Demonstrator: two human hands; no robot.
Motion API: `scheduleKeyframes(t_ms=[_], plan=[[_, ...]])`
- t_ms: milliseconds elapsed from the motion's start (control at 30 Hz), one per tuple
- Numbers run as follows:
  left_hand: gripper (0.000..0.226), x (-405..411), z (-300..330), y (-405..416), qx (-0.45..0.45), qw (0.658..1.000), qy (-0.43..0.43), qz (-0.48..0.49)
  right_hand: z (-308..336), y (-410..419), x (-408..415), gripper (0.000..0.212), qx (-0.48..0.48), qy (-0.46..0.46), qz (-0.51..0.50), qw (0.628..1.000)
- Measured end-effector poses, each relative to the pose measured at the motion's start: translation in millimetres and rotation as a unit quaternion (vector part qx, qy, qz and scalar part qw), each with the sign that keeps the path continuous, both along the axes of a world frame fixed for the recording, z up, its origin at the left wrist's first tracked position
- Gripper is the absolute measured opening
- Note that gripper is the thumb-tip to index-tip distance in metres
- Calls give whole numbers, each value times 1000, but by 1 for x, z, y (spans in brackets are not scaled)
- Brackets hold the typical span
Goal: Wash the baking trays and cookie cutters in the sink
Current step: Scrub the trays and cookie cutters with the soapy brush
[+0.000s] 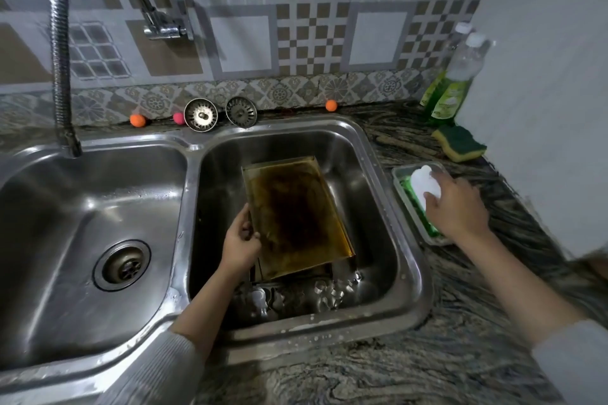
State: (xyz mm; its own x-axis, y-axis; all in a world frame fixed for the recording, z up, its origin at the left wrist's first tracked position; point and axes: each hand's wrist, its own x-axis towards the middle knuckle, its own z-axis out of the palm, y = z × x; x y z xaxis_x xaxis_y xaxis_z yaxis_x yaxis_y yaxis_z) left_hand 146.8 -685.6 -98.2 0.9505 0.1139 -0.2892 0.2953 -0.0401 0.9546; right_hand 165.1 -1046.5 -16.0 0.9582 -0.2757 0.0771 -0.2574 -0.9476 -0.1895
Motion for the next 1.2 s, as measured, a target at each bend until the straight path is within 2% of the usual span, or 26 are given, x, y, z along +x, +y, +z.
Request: scheduleKeyframes(t_ms=[133,300,467,633,733,867,1000,1100,1167,1200], plan=[[68,-8,13,-4,-7,1000,-30,5,-5,-5,8,44,25,-9,21,999],[68,-18,31,-6,-2,999,-50,-10,-1,-5,13,41,162,-36,12,986],[69,-27,42,-8,4,998,-62,-18,31,3,4,38,227,-114,-11,967],[66,-30,49,-17,26,994,-108,-13,69,37,-8,36,289,-163,56,942],[63,-29,52,-23,22,993,-114,3,69,83,-14,37,334,-124,113,928],[55,-29,62,-36,-3,992,-115,42,38,153,-22,38,349,-97,191,912],[53,-32,65,-39,36,990,-127,50,5,179,-16,44,260,-112,257,924],[54,-40,61,-35,56,989,-129,48,8,166,21,44,210,-124,183,953],[57,-42,59,-37,53,988,-134,48,16,162,40,43,234,-125,124,956],[57,-40,58,-37,48,988,-134,51,19,169,40,43,248,-125,128,952]])
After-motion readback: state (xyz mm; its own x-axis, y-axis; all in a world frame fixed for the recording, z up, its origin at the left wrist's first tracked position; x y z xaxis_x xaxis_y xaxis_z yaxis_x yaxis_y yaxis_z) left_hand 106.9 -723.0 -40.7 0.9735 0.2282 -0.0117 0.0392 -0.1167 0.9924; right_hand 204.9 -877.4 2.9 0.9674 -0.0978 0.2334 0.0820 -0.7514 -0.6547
